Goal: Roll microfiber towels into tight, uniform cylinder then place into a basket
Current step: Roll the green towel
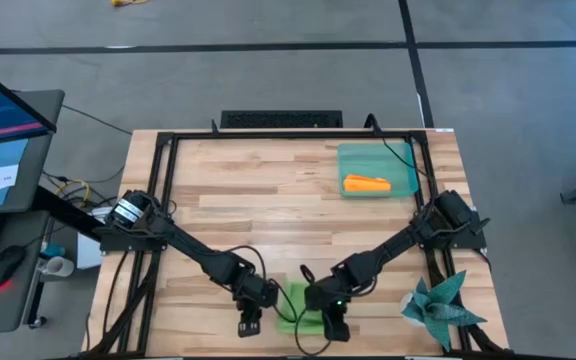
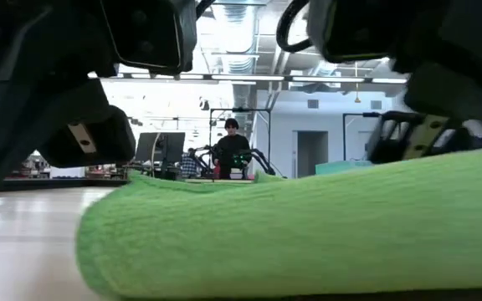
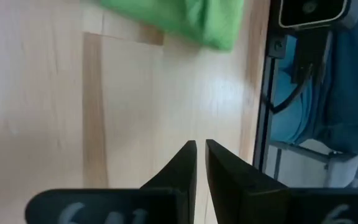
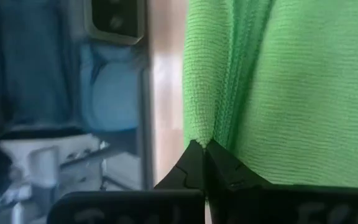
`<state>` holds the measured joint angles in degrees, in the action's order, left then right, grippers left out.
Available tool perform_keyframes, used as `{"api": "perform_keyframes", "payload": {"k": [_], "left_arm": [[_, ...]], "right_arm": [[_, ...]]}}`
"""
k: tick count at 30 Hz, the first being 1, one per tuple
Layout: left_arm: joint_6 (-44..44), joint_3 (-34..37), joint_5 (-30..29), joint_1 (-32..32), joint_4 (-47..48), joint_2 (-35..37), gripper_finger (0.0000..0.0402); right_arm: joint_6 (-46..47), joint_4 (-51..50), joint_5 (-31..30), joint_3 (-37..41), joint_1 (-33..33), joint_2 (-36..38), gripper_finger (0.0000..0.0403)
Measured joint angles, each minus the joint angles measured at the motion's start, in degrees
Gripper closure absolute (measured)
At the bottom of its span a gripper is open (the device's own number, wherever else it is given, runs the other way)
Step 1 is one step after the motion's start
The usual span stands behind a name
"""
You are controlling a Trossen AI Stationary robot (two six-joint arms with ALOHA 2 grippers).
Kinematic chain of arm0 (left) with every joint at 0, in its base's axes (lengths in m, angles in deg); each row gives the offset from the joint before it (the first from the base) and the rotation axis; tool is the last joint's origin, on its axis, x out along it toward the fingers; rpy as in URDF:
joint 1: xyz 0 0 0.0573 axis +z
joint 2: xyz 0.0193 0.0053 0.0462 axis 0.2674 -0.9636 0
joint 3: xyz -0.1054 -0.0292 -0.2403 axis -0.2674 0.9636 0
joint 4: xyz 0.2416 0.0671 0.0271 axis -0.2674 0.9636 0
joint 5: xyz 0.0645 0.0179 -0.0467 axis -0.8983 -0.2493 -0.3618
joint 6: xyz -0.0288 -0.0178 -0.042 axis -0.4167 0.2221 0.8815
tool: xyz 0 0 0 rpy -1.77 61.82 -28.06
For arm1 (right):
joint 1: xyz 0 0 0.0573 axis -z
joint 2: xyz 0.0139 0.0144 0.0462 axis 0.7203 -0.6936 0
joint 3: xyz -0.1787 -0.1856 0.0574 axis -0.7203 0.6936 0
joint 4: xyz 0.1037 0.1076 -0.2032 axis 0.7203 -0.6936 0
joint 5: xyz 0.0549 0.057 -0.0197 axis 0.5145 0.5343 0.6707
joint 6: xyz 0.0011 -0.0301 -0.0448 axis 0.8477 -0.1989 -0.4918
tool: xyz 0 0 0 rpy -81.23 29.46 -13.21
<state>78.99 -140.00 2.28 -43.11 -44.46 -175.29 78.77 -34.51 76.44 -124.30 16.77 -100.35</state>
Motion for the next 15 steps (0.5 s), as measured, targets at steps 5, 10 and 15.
{"api": "perform_keyframes", "payload": {"k": [5,10,15], "left_arm": [[-3.27,0.00,-1.67,-0.79,-2.38,0.00,0.0385],[-8.66,-0.09,-6.26,-1.97,-5.59,0.00,0.0391],[-13.38,-0.09,-14.90,-2.97,-5.69,0.00,0.0397]], "right_arm": [[0.14,0.01,-5.06,-0.04,1.12,0.00,0.0392],[0.22,0.06,-6.92,-0.04,2.39,0.02,0.0393],[0.17,-0.61,-7.04,-0.09,3.07,0.04,0.0393]]}}
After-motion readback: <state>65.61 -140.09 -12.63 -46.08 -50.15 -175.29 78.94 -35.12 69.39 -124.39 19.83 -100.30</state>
